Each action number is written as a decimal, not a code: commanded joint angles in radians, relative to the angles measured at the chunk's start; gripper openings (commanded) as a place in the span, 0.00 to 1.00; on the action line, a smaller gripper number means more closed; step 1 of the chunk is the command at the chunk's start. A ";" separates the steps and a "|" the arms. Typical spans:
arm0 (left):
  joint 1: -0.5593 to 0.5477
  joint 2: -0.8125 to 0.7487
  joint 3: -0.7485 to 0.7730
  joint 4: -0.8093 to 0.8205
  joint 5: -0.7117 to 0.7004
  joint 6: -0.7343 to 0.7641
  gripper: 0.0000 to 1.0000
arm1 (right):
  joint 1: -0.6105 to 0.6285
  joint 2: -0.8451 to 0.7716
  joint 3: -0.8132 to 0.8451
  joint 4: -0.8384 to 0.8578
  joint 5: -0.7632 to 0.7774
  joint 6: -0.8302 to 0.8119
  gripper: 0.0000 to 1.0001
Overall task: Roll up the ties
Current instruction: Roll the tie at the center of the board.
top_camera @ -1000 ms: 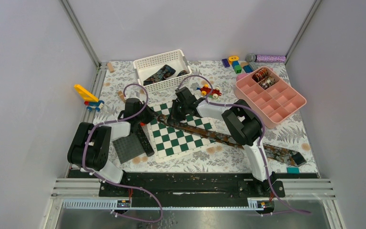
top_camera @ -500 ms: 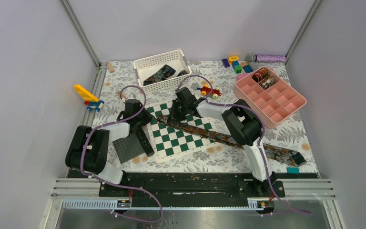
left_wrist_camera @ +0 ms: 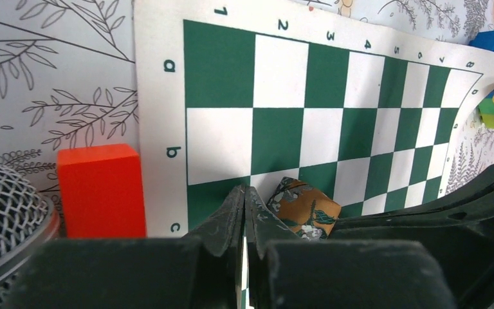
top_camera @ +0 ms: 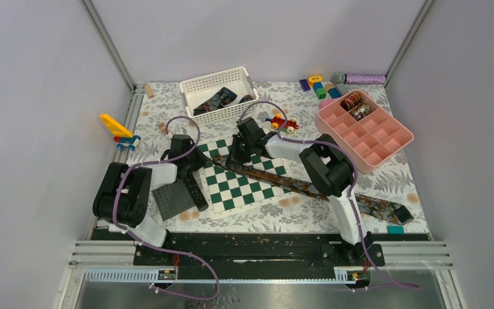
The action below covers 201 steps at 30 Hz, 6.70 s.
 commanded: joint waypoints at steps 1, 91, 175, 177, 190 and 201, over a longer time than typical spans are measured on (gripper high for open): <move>-0.003 0.014 0.010 0.066 0.050 0.018 0.00 | 0.010 0.016 0.027 -0.024 0.029 0.000 0.00; -0.095 -0.014 -0.035 0.257 0.203 -0.028 0.00 | 0.004 -0.257 -0.168 0.076 0.128 -0.057 0.00; -0.086 0.066 -0.157 0.471 0.208 0.005 0.43 | 0.002 -0.111 -0.125 0.009 0.087 -0.036 0.00; -0.085 0.062 -0.166 0.473 0.207 0.008 0.45 | 0.002 -0.112 -0.125 0.009 0.087 -0.035 0.00; -0.079 0.070 -0.194 0.514 0.239 0.020 0.43 | 0.002 -0.113 -0.125 0.006 0.089 -0.037 0.00; -0.079 0.057 -0.185 0.510 0.255 0.029 0.25 | 0.002 -0.112 -0.123 0.006 0.088 -0.035 0.00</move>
